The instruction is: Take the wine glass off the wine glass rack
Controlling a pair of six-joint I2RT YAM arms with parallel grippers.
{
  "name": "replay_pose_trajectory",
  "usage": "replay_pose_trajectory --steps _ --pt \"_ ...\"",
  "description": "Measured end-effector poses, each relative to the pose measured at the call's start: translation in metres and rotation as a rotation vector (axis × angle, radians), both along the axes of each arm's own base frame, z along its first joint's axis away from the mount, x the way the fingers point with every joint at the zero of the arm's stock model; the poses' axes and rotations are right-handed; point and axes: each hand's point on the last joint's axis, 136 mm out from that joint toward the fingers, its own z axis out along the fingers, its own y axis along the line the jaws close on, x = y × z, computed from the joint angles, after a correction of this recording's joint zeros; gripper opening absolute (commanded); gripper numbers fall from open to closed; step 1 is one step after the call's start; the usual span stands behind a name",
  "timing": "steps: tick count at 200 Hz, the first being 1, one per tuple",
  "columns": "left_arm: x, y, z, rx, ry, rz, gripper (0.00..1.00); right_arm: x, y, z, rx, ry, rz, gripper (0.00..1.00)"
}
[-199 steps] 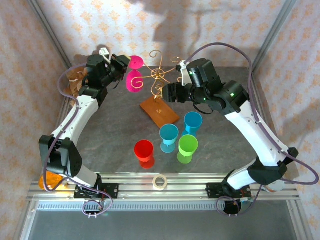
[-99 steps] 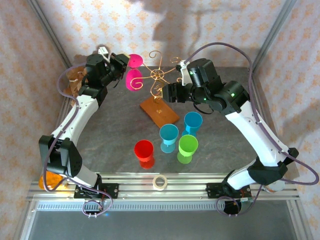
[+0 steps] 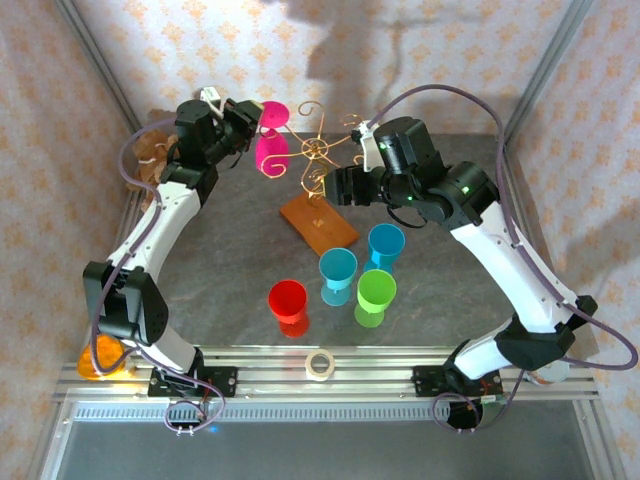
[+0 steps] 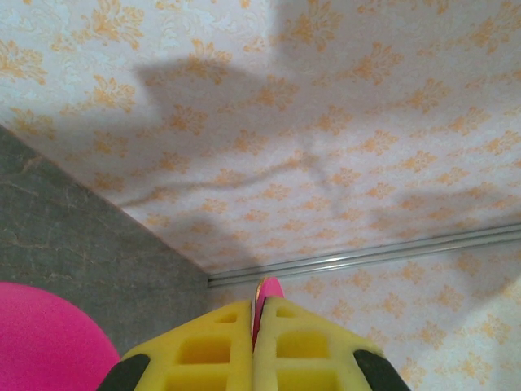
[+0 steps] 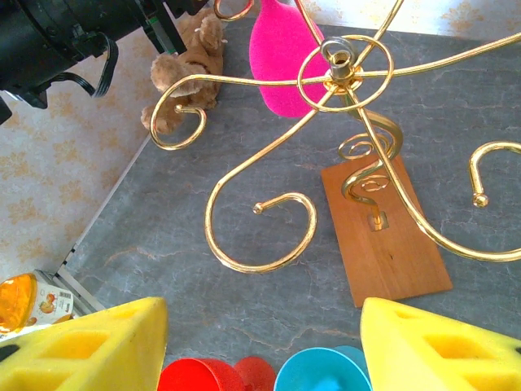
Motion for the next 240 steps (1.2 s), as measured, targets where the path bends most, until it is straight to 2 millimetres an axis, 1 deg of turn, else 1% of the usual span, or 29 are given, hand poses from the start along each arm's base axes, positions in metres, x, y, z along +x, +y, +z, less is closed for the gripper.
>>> replay_pose_trajectory --steps 51,76,126,182,240 --pt "-0.003 -0.01 0.002 -0.002 -0.006 -0.035 0.0 -0.001 0.001 0.0 0.003 0.002 0.005 0.64" --pt "-0.009 -0.015 0.006 -0.004 -0.009 -0.056 0.0 -0.001 0.001 0.0 0.003 0.002 0.005 0.64" --pt "-0.022 -0.014 0.02 -0.008 -0.037 -0.061 0.0 -0.001 0.001 0.0 0.003 0.002 0.005 0.65" --pt "-0.036 -0.012 0.024 -0.008 -0.042 -0.063 0.0 -0.002 0.002 0.0 0.007 0.005 0.011 0.65" --pt "-0.039 -0.015 0.023 -0.01 -0.038 -0.086 0.0 -0.002 0.002 0.0 0.009 0.006 0.014 0.65"
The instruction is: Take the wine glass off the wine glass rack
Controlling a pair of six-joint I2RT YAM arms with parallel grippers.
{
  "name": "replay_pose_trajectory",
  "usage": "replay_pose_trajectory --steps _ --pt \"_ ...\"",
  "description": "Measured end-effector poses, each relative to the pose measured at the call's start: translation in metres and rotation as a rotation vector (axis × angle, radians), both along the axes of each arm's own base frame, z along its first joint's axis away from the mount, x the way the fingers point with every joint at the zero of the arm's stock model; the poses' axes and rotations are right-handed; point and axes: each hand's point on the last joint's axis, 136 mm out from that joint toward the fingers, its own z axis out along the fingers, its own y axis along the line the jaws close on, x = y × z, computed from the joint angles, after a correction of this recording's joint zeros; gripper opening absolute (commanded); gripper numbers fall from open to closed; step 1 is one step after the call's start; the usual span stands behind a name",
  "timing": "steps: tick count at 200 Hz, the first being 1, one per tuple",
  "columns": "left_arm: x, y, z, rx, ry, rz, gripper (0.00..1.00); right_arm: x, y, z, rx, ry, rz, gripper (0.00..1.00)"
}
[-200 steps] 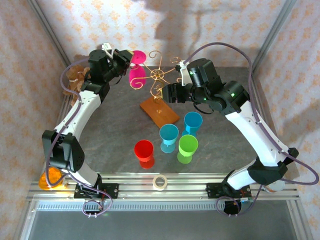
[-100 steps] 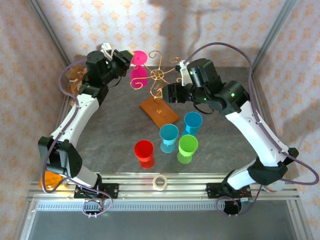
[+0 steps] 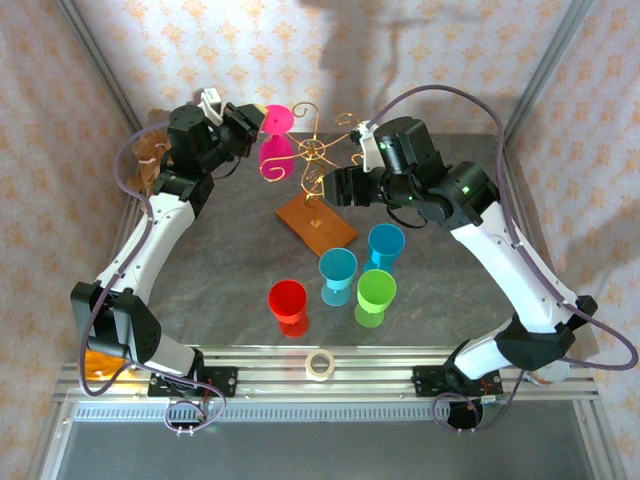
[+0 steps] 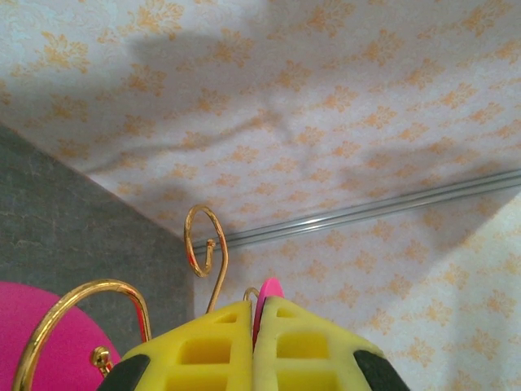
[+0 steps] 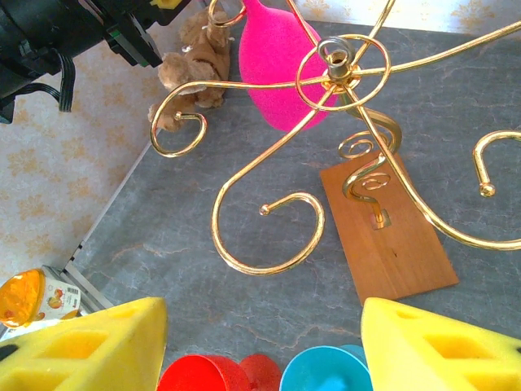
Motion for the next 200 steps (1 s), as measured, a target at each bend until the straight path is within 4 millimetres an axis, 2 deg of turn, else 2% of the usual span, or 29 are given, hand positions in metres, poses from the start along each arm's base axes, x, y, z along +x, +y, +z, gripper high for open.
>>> replay_pose_trajectory --steps 59,86,114,158,200 --pt "-0.005 -0.003 -0.003 0.001 0.012 -0.021 0.0 0.0 0.0 0.005 0.008 -0.009 0.001 0.65" --pt "-0.015 -0.001 -0.001 0.004 0.011 -0.023 0.0 -0.002 0.0 0.018 0.035 -0.03 0.008 0.65" --pt "-0.027 0.002 0.006 0.025 -0.005 -0.021 0.0 -0.003 0.002 0.021 0.044 -0.031 0.019 0.65" --pt "-0.048 0.026 0.014 0.082 -0.031 0.024 0.0 -0.004 0.005 0.019 0.047 -0.02 0.032 0.65" --pt "-0.073 0.057 0.007 0.209 -0.021 0.091 0.0 -0.005 0.007 0.019 0.051 -0.015 0.041 0.65"
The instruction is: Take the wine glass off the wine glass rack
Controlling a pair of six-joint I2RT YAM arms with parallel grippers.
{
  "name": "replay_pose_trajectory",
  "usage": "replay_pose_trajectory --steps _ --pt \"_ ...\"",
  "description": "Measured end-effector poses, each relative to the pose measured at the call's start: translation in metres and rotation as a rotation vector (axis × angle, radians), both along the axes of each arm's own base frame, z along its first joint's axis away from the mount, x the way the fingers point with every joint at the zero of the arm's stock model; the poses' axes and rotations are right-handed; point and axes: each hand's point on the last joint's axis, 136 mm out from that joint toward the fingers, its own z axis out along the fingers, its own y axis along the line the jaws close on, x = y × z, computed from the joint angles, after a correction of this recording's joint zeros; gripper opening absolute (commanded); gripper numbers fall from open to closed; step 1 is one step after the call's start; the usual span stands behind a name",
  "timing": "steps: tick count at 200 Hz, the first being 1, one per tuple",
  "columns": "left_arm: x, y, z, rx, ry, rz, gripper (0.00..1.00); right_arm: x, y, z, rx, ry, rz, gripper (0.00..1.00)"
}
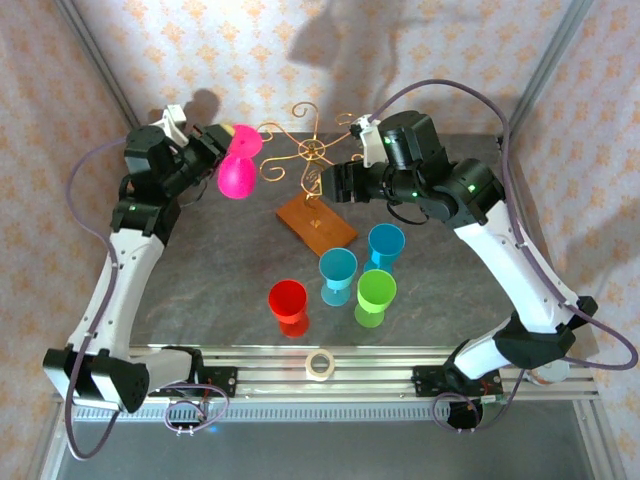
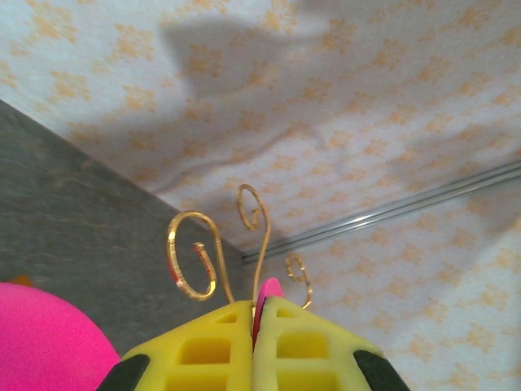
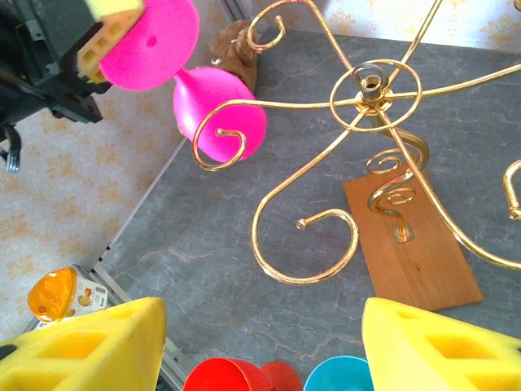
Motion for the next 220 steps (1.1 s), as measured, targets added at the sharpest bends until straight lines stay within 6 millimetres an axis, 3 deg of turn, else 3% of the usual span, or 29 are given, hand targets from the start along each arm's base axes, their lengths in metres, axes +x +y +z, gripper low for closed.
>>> replay_pose_trajectory --steps 40,100,151,176,220 --pt "-0.021 0.024 -0.011 0.231 0.037 0.036 0.0 -0.002 0.002 -0.001 0.007 0.007 0.015 0.65" --pt "-0.062 0.046 0.005 0.64 0.018 0.044 0.0 -0.012 -0.001 -0.012 0.014 0.026 0.036 0.65" --pt "-0.086 0.061 -0.025 0.856 0.064 0.033 0.0 -0.024 -0.007 -0.019 0.028 0.04 0.046 0.64" --pt "-0.093 0.053 -0.049 0.973 0.07 -0.02 0.0 -0.029 -0.011 -0.023 0.035 0.055 0.042 0.64" --pt "-0.121 0.009 -0.084 1.206 -0.022 -0.21 0.0 -0.038 -0.021 -0.03 0.037 0.069 0.025 0.64"
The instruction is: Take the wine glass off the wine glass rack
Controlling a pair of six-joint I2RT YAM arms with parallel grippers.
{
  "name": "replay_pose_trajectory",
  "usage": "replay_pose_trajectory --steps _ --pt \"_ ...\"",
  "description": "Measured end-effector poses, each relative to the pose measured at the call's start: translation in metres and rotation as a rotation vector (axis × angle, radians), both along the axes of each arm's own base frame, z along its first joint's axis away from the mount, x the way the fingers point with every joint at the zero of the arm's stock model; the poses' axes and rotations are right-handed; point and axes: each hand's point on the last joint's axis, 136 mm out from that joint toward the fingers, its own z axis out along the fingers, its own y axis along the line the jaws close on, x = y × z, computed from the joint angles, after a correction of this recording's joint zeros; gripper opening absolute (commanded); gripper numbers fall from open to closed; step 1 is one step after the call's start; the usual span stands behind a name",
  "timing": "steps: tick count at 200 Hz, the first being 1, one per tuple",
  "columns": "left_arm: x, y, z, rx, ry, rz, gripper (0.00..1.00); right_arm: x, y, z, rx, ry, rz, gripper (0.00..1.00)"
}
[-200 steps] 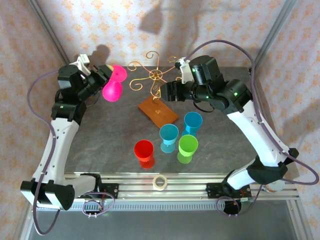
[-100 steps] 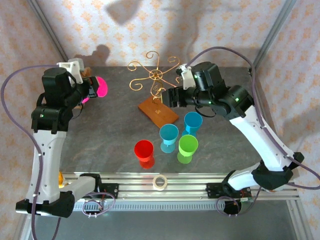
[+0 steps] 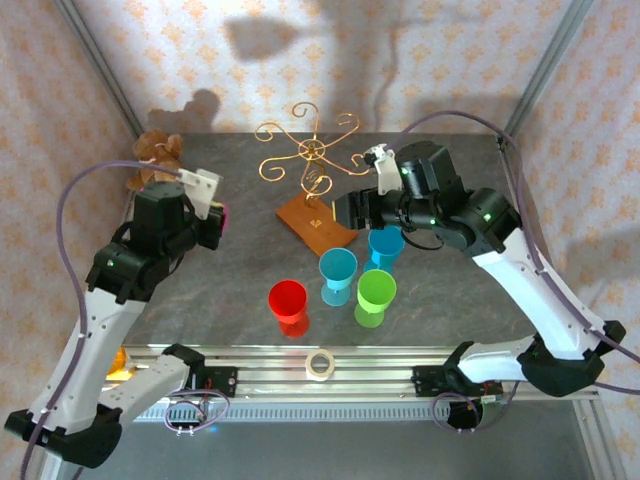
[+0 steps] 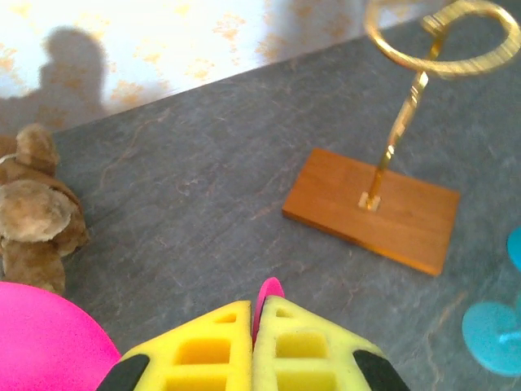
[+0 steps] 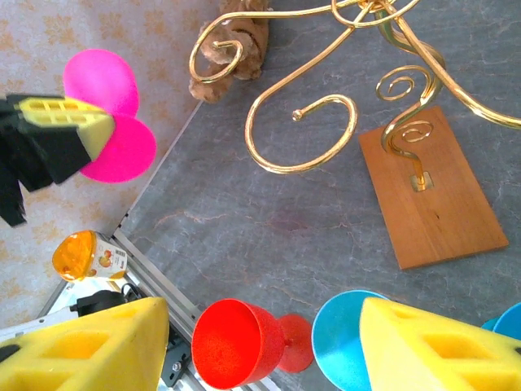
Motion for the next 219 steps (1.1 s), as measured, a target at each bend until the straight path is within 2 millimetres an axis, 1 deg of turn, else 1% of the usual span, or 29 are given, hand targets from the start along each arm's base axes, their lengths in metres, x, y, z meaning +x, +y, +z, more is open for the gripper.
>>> replay_pose_trajectory --steps 17,33,71,88,106,125,136,153,173,186,200,211,219 --pt "-0.015 -0.006 -0.009 0.087 -0.031 -0.057 0.0 -0.001 -0.004 0.003 0.004 -0.009 -0.013 0.64" --pt "-0.03 -0.004 -0.016 0.172 -0.073 -0.092 0.0 -0.001 -0.006 0.005 0.008 -0.014 -0.02 0.64" --pt "-0.058 0.016 -0.03 0.349 -0.181 -0.121 0.0 0.004 -0.013 0.007 -0.008 -0.041 -0.065 0.64" --pt "-0.069 0.027 -0.042 0.422 -0.217 -0.132 0.0 0.005 -0.017 0.005 -0.016 -0.047 -0.08 0.63" --pt "-0.077 0.037 -0.056 0.488 -0.228 -0.141 0.0 0.005 -0.018 0.004 -0.022 -0.051 -0.084 0.63" --pt "-0.082 0.044 -0.062 0.536 -0.236 -0.144 0.0 0.004 -0.015 0.009 -0.029 -0.058 -0.068 0.62" --pt "-0.083 0.045 -0.065 0.558 -0.241 -0.151 0.0 0.002 -0.007 0.019 -0.032 -0.072 -0.042 0.62" --pt "-0.083 0.045 -0.072 0.591 -0.239 -0.173 0.0 0.0 0.01 0.045 -0.027 -0.113 0.006 0.62" --pt "-0.083 0.042 -0.085 0.653 -0.23 -0.215 0.0 -0.006 0.033 0.077 -0.007 -0.165 0.075 0.64" --pt "-0.082 0.04 -0.094 0.702 -0.222 -0.245 0.0 -0.009 0.045 0.091 0.008 -0.184 0.116 0.66" --pt "-0.082 0.037 -0.103 0.759 -0.218 -0.278 0.0 -0.01 0.055 0.1 0.025 -0.19 0.146 0.66" --pt "-0.081 0.036 -0.108 0.814 -0.221 -0.301 0.0 -0.01 0.064 0.101 0.026 -0.189 0.169 0.66" --pt "-0.08 0.035 -0.113 0.854 -0.223 -0.314 0.0 -0.011 0.07 0.098 0.021 -0.183 0.186 0.66"
